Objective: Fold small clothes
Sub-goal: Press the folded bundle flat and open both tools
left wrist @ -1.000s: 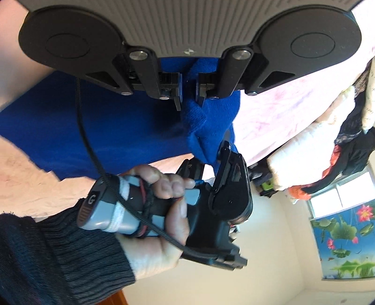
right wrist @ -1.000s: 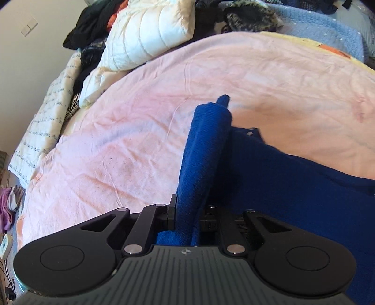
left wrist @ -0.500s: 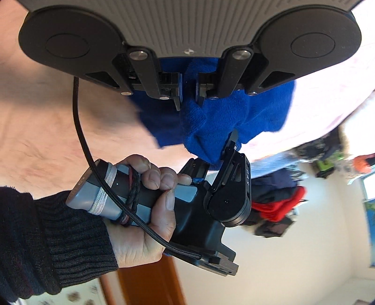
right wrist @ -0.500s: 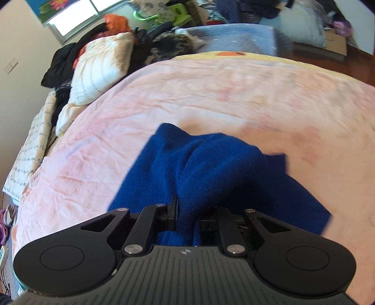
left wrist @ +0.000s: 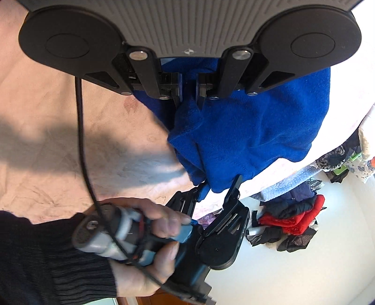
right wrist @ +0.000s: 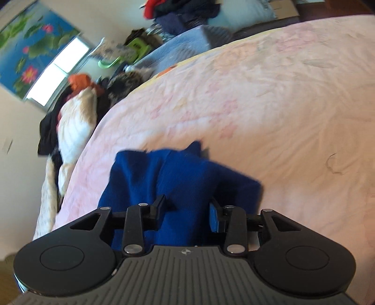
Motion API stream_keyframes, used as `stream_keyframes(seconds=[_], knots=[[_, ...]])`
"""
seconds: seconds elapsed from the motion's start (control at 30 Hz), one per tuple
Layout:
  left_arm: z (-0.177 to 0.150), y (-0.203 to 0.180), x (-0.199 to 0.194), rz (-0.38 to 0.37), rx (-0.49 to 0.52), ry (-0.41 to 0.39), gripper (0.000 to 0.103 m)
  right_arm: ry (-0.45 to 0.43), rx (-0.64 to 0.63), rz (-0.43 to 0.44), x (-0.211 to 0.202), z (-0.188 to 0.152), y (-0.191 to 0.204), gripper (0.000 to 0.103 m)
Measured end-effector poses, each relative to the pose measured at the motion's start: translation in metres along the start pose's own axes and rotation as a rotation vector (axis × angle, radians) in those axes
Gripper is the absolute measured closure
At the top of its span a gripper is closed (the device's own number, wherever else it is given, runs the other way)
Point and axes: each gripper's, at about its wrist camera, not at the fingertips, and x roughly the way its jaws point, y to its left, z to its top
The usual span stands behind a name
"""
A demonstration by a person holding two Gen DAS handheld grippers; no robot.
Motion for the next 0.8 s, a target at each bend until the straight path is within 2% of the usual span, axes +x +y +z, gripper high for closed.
stream_keyframes(seconds=[0.03,0.07,0.1,0.23,0.3,0.33,0.37,0.4,0.47,0.53,0.57,0.67,0.73,0.8], knots=[[0.001,-0.004,-0.001,0.004,0.009,-0.002,0.093,-0.003,0.019,0.003,0.004,0.002,-0.004,0.065],[0.001,-0.006,-0.001,0.007,0.017,-0.004,0.093,-0.005,0.031,0.006,0.008,0.003,-0.006,0.073],[0.001,-0.006,-0.001,0.009,0.02,-0.007,0.093,-0.012,0.026,0.004,0.01,0.002,-0.007,0.095],[-0.004,-0.018,-0.013,0.001,0.035,-0.022,0.093,-0.09,-0.025,-0.009,0.001,0.002,-0.002,0.094],[-0.007,-0.023,-0.013,0.011,0.079,-0.036,0.094,-0.064,0.015,-0.054,0.01,0.003,-0.017,0.094],[-0.01,-0.025,-0.015,0.01,0.099,-0.05,0.093,-0.045,0.026,-0.064,0.017,0.0,-0.023,0.094],[-0.012,-0.023,-0.021,0.0,0.102,-0.064,0.093,-0.049,0.039,-0.05,0.018,-0.002,-0.026,0.086],[-0.015,-0.019,-0.028,-0.015,0.1,-0.087,0.092,-0.07,0.064,-0.031,0.015,-0.005,-0.028,0.085],[-0.024,-0.005,-0.048,-0.03,0.106,-0.152,0.092,-0.106,0.133,0.008,0.0,-0.01,-0.029,0.064],[-0.038,0.016,-0.069,-0.038,0.086,-0.188,0.092,-0.155,0.144,0.057,-0.023,-0.021,-0.026,0.056],[-0.045,0.028,-0.078,-0.031,0.059,-0.188,0.092,-0.168,0.134,0.079,-0.036,-0.031,-0.023,0.056],[-0.062,0.067,-0.091,0.028,-0.054,-0.133,0.092,-0.129,0.065,0.08,-0.064,-0.068,-0.011,0.056],[-0.071,0.093,-0.087,0.065,-0.165,-0.05,0.092,-0.094,0.033,0.057,-0.074,-0.091,-0.003,0.056],[-0.077,0.118,-0.078,0.067,-0.294,0.036,0.092,-0.064,0.031,0.064,-0.079,-0.11,0.002,0.057]])
